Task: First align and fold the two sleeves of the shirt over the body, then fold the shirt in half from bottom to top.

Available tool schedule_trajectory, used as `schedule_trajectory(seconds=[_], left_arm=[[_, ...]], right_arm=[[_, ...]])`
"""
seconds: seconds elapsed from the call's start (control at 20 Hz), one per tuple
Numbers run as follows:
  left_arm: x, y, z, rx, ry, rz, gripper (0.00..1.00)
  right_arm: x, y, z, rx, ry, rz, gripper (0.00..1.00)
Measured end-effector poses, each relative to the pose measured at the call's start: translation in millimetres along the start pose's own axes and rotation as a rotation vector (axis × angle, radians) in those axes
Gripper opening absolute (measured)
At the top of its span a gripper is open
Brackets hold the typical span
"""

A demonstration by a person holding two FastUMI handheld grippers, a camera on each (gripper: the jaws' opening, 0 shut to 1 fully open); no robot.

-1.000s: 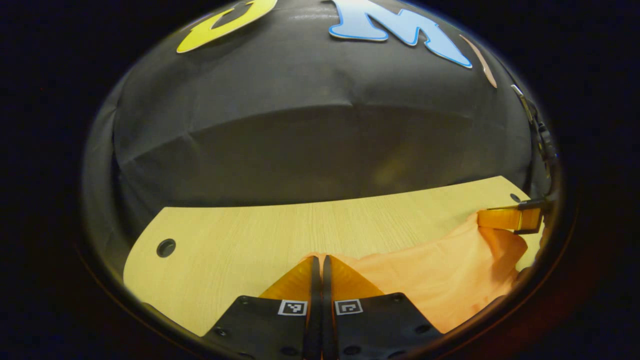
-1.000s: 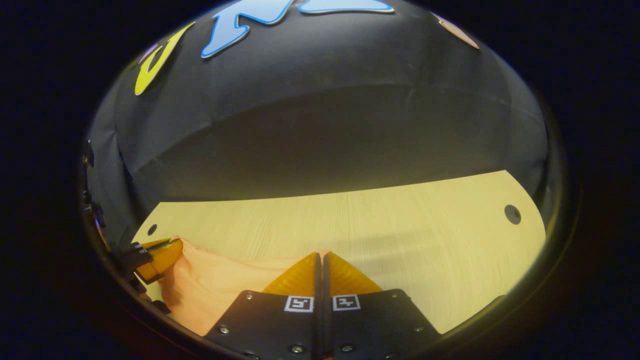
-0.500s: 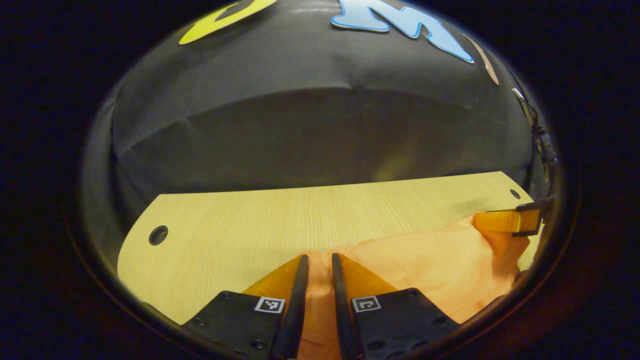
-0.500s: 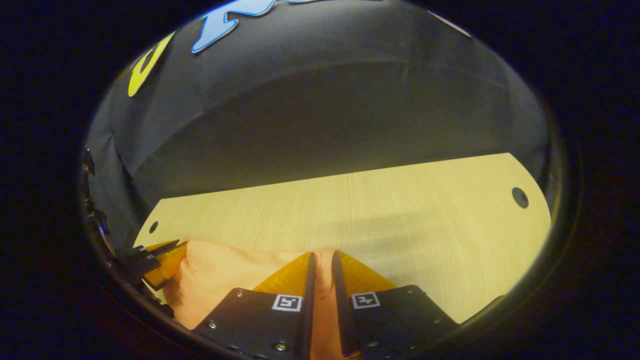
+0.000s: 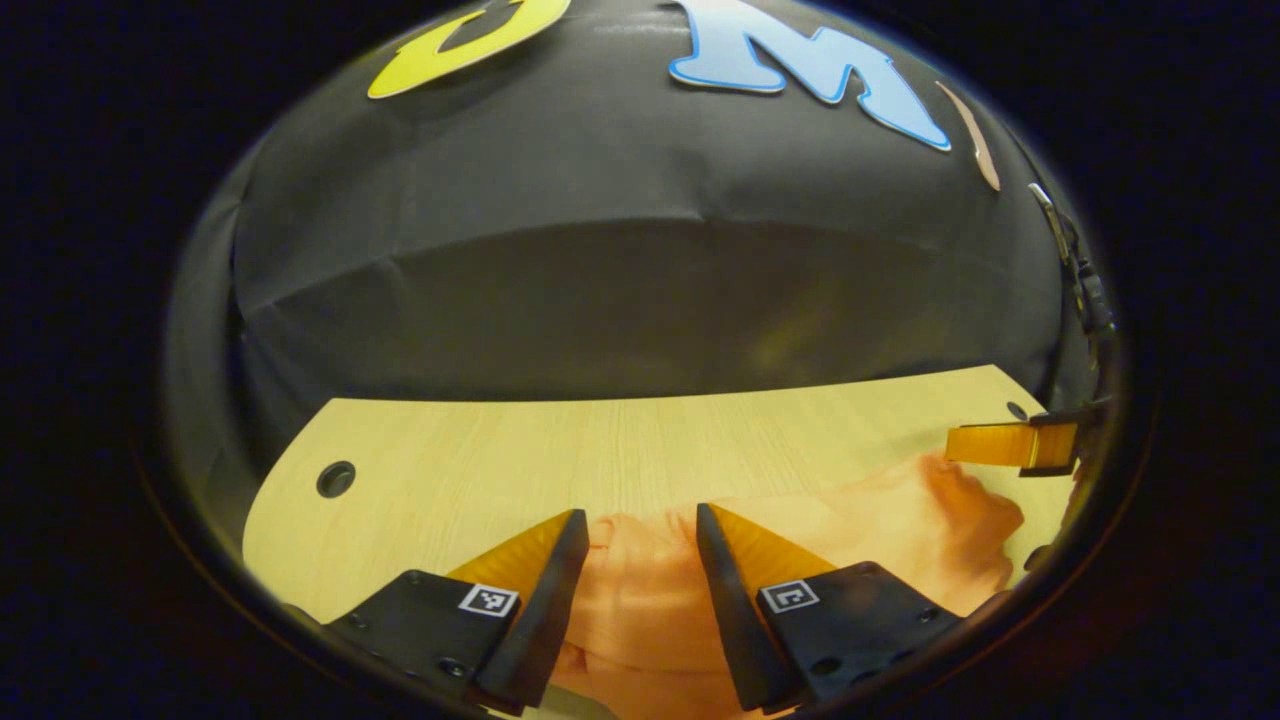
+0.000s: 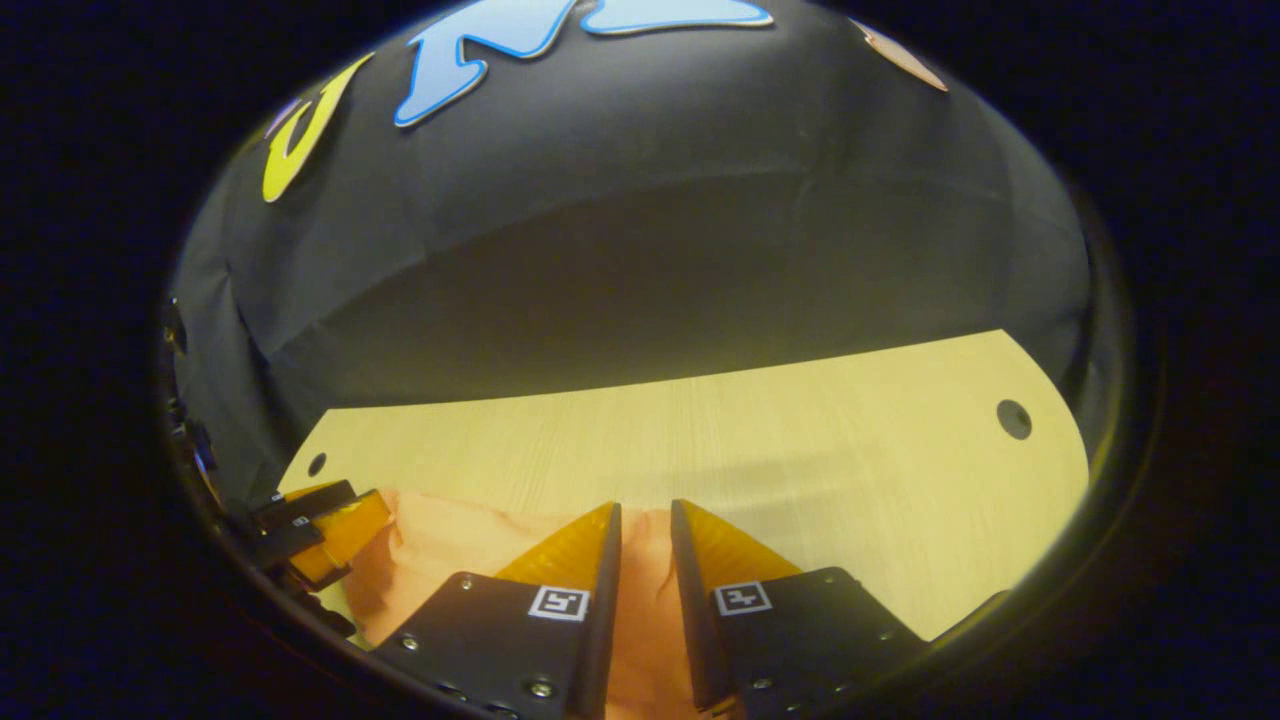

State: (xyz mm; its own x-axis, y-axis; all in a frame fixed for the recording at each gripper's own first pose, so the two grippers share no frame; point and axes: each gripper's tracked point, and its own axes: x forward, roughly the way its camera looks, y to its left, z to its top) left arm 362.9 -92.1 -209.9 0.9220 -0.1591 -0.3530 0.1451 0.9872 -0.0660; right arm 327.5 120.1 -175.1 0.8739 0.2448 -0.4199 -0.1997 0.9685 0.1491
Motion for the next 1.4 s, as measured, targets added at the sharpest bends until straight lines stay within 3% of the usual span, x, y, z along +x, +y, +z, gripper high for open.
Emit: schedule_trajectory(seconds=[0.55, 1.4], left_arm=[[-106, -6, 24, -0.038, -0.026, 0.016, 0.74], [-320, -19, -25, -0.091, -0.001, 0.047, 0.73]], right_arm=[[-100, 29, -6, -0.035, -0.022, 0.023, 0.31], [-291, 58, -83, -0.027, -0.035, 0.073, 0.31]])
